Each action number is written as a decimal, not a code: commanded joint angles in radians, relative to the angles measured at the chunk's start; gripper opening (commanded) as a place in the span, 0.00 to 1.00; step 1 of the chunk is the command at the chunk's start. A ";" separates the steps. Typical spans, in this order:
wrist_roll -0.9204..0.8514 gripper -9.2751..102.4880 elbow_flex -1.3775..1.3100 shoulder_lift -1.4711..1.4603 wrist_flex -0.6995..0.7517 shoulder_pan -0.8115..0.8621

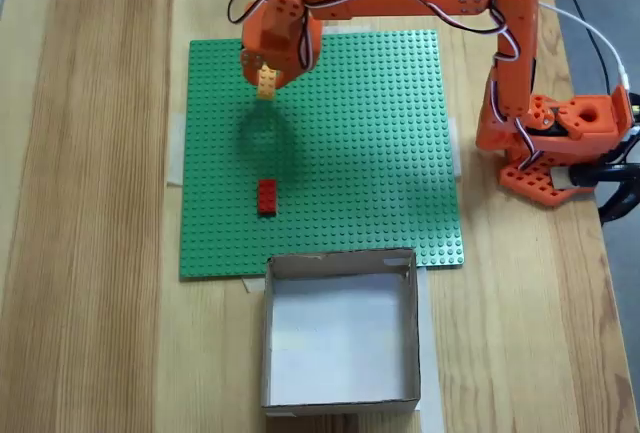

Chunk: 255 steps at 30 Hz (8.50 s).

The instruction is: Pick the yellow lego block and put it in the box.

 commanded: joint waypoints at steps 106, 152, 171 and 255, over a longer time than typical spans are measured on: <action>0.233 0.14 -0.270 -0.207 0.143 -1.040; 0.233 0.24 0.144 0.273 -0.133 -1.006; 0.210 0.20 0.505 0.850 -0.225 -0.706; 0.160 0.08 1.555 1.887 -0.229 -0.311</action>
